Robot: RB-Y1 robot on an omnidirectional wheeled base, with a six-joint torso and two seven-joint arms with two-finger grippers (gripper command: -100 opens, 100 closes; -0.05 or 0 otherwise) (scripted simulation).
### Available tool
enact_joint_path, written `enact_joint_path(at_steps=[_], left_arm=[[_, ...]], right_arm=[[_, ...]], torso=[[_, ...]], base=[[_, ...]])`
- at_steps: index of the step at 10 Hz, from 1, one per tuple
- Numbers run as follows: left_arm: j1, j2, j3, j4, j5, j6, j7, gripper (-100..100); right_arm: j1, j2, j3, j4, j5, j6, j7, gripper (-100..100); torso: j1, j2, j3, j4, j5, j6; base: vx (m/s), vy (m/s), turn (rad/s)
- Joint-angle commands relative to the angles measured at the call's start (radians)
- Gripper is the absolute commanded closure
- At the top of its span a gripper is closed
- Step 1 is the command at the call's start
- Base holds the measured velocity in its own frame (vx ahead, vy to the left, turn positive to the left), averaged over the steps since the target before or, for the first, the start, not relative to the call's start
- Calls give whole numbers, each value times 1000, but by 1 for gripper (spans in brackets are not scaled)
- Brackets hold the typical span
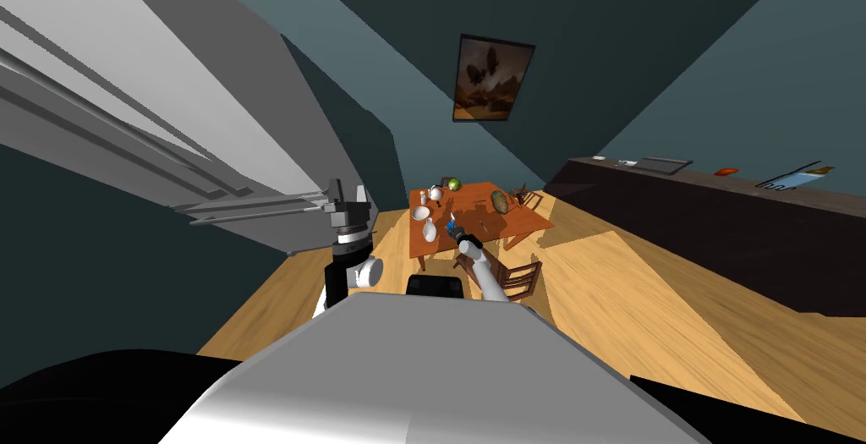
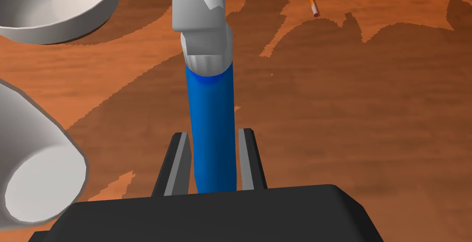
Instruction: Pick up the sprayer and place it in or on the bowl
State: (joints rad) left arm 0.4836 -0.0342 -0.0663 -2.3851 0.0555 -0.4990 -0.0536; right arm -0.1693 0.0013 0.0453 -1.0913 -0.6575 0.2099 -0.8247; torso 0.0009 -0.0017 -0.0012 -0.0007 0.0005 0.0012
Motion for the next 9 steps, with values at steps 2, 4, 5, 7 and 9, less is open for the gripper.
enact_joint_path(at_steps=[2, 4, 5, 7, 9], left_arm=[[0, 0, 0, 0, 0, 0, 0, 0], [0, 0, 0, 0, 0, 0, 0, 0], [0, 0, 0, 0, 0, 0, 0, 0], [0, 0, 0, 0, 0, 0, 0, 0], [0, 0, 0, 0, 0, 0, 0, 0]], right_arm=[[0, 0, 0, 0, 0, 0, 0, 100], [0, 0, 0, 0, 0, 0, 0, 100], [0, 0, 0, 0, 0, 0, 0, 0], [-12, -47, -9, 9, 0, -11, -4, 100], [-27, -86, -24, 22, 1, -28, -11, 100]], torso=[[0, 0, 0, 0, 0, 0], [0, 0, 0, 0, 0, 0], [0, 0, 0, 0, 0, 0], [2, 3, 2, 1, 1, 0], [2, 5, 2, 0, 1, 1]], base=[[0, 0, 0], [0, 0, 0], [0, 0, 0], [-70, 41, 111], [-88, 41, 89]])
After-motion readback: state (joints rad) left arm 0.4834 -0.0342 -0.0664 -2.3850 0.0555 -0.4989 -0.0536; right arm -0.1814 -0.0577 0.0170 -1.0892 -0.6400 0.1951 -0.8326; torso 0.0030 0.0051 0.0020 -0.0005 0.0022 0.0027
